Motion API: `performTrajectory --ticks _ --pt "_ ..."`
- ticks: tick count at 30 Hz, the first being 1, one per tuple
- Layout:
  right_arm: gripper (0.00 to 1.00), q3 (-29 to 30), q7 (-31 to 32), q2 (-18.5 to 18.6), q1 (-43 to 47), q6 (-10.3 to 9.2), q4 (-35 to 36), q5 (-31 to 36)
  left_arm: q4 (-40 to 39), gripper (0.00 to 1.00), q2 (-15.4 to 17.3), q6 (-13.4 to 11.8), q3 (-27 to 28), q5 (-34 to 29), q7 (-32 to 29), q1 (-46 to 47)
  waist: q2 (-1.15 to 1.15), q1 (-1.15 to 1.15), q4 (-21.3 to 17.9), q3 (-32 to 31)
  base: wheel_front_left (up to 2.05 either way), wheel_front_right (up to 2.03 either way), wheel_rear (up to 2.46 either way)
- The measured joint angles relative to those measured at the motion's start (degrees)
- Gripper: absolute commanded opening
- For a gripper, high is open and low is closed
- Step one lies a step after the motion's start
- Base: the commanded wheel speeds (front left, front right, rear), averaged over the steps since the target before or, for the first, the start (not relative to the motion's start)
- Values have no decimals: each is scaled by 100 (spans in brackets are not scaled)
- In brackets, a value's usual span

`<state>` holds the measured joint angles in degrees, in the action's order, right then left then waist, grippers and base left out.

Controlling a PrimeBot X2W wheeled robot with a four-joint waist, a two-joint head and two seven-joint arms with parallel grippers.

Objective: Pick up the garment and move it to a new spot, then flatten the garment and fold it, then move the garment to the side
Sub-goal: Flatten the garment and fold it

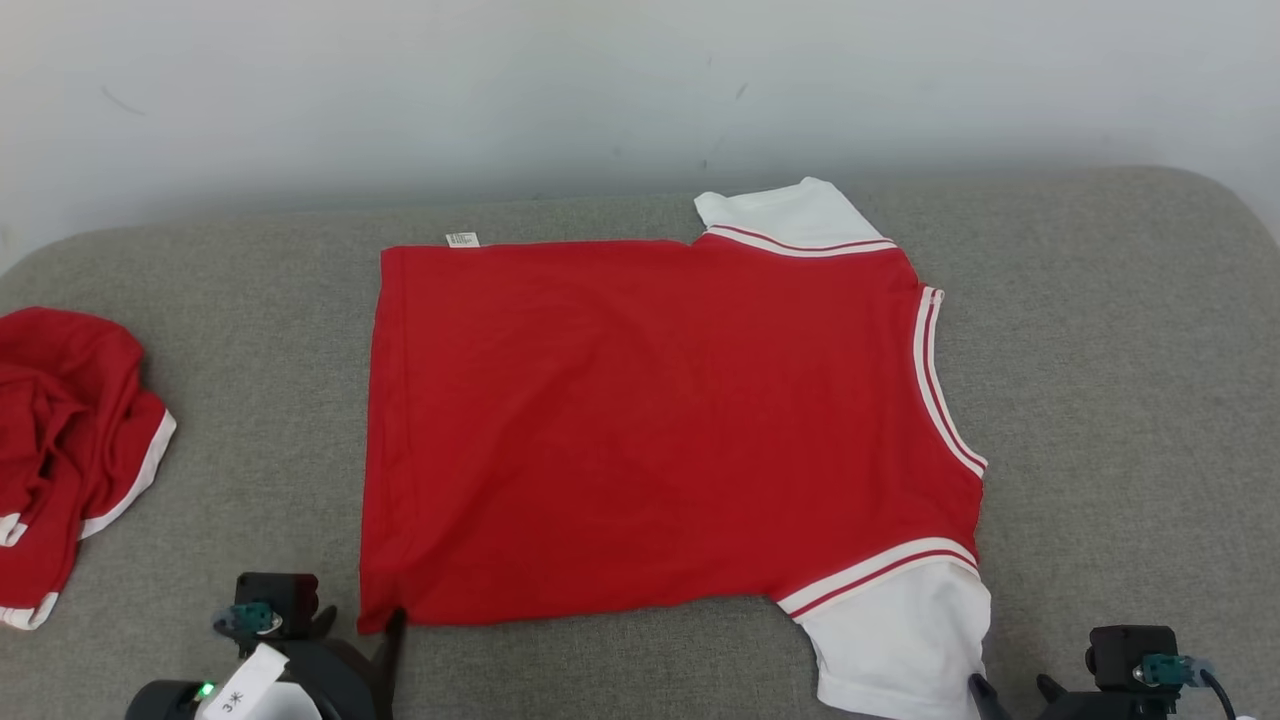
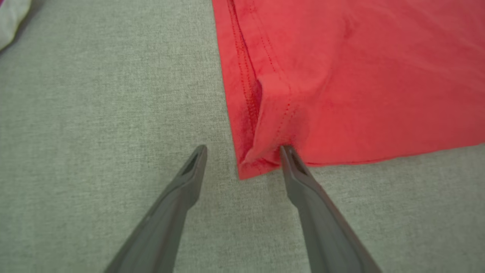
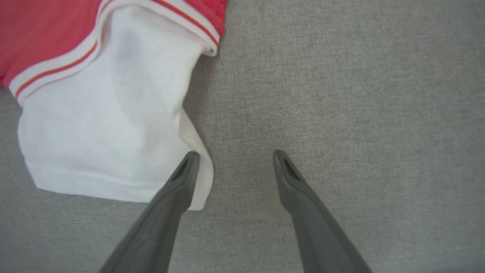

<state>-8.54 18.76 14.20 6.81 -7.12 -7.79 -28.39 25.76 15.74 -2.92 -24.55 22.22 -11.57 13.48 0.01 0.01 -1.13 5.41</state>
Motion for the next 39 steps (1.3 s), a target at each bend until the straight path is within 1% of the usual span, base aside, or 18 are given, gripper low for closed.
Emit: performTrajectory --ticks 3,6,9,11,13,21,22,23,25,26,27,28,30,31,32,33,35,39 --pt "100 32 97 -19 -3 0 -19 54 140 100 -54 49 -11 9 -33 0 0 0 -6 22 0 0 0" --pt "91 -1 183 -76 -38 0 -43 91 214 100 -63 49 -3 25 -56 29 0 0 -10 42 0 0 0" --pt "72 -122 303 -126 -35 -1 -16 92 255 100 -74 48 22 40 -56 96 0 -1 -6 57 0 0 0" --pt "71 -169 378 -165 -33 -1 14 75 267 100 -71 48 32 44 -56 104 0 -1 3 65 0 0 0" --pt "74 -178 425 -165 -31 -1 18 74 281 100 -73 49 37 49 -56 108 0 -1 14 74 0 0 0" --pt "72 -130 569 -169 -35 -1 51 79 431 100 -118 151 24 75 -55 275 0 -1 32 104 0 0 0" --pt "71 -124 599 -174 -35 -1 56 80 439 95 -113 158 18 75 -55 284 0 -1 28 106 0 0 0" --pt "71 -120 603 -177 -35 -1 57 85 445 86 -109 190 15 75 -55 294 0 -1 24 108 0 0 0" --pt "69 -103 624 -193 -35 -1 60 87 442 76 -102 202 8 75 -47 297 0 -1 16 113 0 0 0" --pt "62 -94 650 -202 -34 -1 66 87 436 67 -100 244 -3 75 -37 297 0 -1 13 116 0 0 0" --pt "60 -86 653 -208 -31 -1 67 88 424 60 -101 246 -14 75 -9 295 0 -1 10 119 0 0 0" --pt "52 -76 655 -210 -27 -1 67 88 409 49 -102 253 -32 75 8 293 0 -1 9 121 0 0 0" --pt "43 -54 701 -211 -26 -1 67 88 365 39 -102 294 -64 73 31 288 0 -1 12 126 0 0 0" --pt "37 -44 703 -211 -25 -1 65 88 344 16 -102 294 -70 70 60 286 0 -1 15 129 0 0 0" --pt "29 -38 713 -211 -24 -1 63 88 326 0 -101 296 -75 63 60 286 0 -1 20 132 0 0 0" --pt "17 -26 730 -211 -19 -1 64 87 309 0 -102 301 -85 56 82 286 0 -1 28 134 0 0 0" --pt "0 2 754 -221 6 0 69 87 281 0 -110 349 -122 48 113 287 -1 -1 58 137 0 0 0" --pt "0 45 772 -233 51 -1 129 80 261 0 -113 335 -77 52 190 280 0 -1 117 133 0 0 0"
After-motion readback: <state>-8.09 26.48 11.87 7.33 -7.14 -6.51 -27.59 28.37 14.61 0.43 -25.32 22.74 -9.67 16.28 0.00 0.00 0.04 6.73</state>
